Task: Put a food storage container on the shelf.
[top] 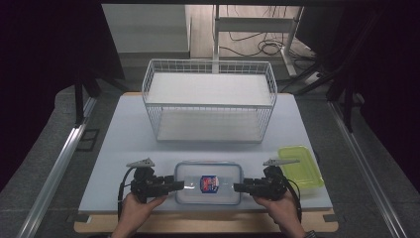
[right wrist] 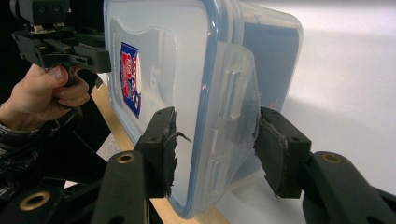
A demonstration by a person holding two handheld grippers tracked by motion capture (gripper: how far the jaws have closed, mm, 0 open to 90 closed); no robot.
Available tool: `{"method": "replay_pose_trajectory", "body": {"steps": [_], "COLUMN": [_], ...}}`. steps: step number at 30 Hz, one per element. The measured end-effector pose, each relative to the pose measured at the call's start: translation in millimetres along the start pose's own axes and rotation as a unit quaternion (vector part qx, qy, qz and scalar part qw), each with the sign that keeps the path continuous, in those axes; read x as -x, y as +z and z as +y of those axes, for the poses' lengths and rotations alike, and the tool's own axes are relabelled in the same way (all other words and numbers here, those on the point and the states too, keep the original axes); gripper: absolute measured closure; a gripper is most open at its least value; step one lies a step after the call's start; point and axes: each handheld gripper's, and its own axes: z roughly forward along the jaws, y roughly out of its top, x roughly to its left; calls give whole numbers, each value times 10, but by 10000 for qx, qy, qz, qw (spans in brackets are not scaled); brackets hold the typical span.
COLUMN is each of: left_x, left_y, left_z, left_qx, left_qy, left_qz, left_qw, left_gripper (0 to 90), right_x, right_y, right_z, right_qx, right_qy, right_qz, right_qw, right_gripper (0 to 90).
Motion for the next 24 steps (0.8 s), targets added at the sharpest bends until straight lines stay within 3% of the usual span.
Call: {"method": "replay_pose_trajectory", "body": {"steps": [10,13,24], "left_x": [12,-9,98], "left_y": [-4,-13,-124], "left_z": [9,36,284], "left_qx": [51,104,272], "left_qy": [-199,-241,7], "left_qz": [40,15,124], "left_qw": [9998,9997,9996], "left_gripper": [513,518,520], "right_x": [-11,-27,-88], "right_y": [14,21,-67], "right_z": [10,30,255], "right_qx": [68,131,375], "right_qy": [147,70,-154], "right_qz": [-75,-143,-110], "right_qw": [9998,9998,9991], "right_gripper": [498,497,496]}}
